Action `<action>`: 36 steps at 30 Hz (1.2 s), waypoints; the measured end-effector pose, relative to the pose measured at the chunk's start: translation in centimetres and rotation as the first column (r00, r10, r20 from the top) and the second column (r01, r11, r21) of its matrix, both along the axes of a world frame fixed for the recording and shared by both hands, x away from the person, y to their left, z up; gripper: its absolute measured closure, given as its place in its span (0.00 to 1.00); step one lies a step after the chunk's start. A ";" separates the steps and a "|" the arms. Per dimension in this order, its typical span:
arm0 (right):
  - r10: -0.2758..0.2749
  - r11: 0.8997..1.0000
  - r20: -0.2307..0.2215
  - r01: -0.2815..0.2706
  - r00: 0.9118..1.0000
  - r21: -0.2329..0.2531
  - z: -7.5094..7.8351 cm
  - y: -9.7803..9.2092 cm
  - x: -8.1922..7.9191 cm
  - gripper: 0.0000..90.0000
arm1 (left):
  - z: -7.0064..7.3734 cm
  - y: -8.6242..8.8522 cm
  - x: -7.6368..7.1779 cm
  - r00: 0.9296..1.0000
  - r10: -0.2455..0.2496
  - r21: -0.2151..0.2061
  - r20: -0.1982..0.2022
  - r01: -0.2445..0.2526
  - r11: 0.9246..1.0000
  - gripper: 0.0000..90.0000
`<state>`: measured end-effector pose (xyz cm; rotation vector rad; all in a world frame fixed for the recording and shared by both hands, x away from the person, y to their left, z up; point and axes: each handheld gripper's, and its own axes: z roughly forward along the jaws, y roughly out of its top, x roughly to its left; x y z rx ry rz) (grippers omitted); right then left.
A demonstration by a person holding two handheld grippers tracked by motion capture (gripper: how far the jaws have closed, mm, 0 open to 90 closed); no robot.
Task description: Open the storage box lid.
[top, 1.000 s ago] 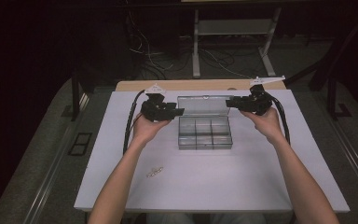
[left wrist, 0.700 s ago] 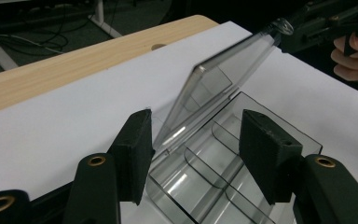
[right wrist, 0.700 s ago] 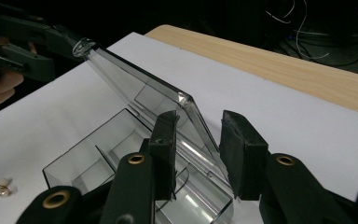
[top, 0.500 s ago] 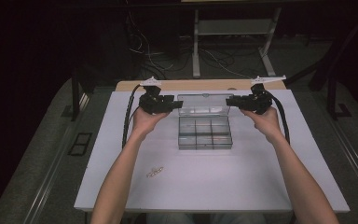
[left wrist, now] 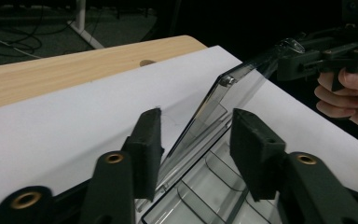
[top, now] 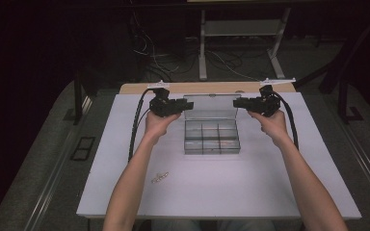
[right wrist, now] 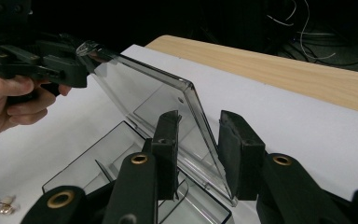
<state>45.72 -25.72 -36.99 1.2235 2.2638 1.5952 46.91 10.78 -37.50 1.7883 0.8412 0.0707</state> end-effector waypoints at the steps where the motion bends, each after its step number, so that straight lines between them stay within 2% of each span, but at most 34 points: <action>1: 0.000 1.000 0.000 0.000 1.000 0.000 0.0 0.0 0.0 0.75 | -0.1 -0.1 0.0 1.000 0.007 -0.006 0.000 -0.007 1.000 0.60; 3: -0.003 1.000 0.001 0.003 1.000 -0.001 0.0 0.1 0.1 0.75 | -0.1 -0.1 0.1 1.000 0.016 -0.009 0.003 -0.016 1.000 0.68; 9: -0.012 1.000 0.003 0.012 1.000 0.012 -0.4 0.1 0.3 0.73 | -0.2 -0.1 0.2 0.999 0.033 -0.018 0.016 -0.033 0.999 0.73; 14: -0.016 1.000 -0.016 0.016 1.000 0.015 -1.1 0.4 0.6 0.70 | -0.3 -0.1 0.3 0.999 0.045 -0.014 0.029 -0.044 0.999 0.74; 22: -0.023 1.000 -0.043 0.023 0.999 0.004 -2.2 0.9 1.1 0.70 | -0.4 -0.2 0.4 0.998 0.062 -0.023 0.030 -0.061 0.998 0.75; 23: -0.021 1.000 -0.044 0.022 0.999 0.008 -2.4 0.9 1.1 0.70 | -0.4 -0.2 0.4 0.997 0.075 -0.027 0.025 -0.074 0.997 0.75; 30: -0.019 1.000 -0.059 0.019 0.998 0.007 -3.1 0.7 1.3 0.73 | -0.6 -0.2 0.5 0.996 0.085 -0.035 0.017 -0.084 0.996 0.75; 36: -0.017 1.000 -0.064 0.018 0.998 0.014 -3.3 0.6 1.5 0.74 | -0.7 -0.3 0.6 0.994 0.108 -0.040 -0.007 -0.108 0.993 0.73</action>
